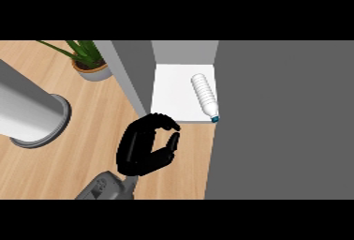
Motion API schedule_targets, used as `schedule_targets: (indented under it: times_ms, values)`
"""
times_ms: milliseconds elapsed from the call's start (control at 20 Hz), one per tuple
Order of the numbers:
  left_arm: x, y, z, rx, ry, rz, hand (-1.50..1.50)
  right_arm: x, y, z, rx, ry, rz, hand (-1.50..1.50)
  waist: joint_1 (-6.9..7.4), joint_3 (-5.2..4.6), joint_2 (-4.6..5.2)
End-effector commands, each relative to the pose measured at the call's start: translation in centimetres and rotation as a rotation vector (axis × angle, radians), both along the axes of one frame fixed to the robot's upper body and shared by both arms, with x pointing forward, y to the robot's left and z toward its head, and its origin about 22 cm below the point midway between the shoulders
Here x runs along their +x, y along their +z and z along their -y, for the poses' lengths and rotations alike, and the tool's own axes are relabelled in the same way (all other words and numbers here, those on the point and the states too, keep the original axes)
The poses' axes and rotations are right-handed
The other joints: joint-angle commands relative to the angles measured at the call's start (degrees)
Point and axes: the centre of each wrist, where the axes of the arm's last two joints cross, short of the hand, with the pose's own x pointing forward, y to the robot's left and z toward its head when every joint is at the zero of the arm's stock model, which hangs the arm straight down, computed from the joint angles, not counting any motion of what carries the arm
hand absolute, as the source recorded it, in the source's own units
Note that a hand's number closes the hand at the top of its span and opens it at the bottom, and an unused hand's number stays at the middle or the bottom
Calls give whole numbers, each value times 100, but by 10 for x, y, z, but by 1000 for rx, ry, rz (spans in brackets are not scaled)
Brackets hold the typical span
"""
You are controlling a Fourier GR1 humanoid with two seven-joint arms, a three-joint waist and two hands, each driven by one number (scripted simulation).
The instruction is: Pick up the bottled water, place it into the cabinet and close the cabinet
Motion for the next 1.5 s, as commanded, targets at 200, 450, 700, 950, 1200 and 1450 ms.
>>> schedule_targets:
  times_ms: [200,450,700,950,1200,1450]
  values:
    - [-36,5,-51,-12,79,-6,-150,-10,50,-9,-129,260,58,150,-43,-4,-33]
    - [-56,6,-92,-16,135,-9,-150,-7,46,-21,-124,297,99,150,-23,-15,-36]
    - [-66,17,-118,-85,142,-22,-150,-7,52,-29,-114,470,72,150,53,-30,-33]
    - [-82,8,-141,-85,170,-60,-150,-4,53,-39,-127,569,89,150,94,-65,-89]
    - [-88,17,-160,-76,162,-38,-150,1,50,-45,-147,617,97,150,271,-78,-51]
    - [-94,25,-179,-81,157,-15,-150,-4,39,-64,70,583,18,150,354,-80,0]
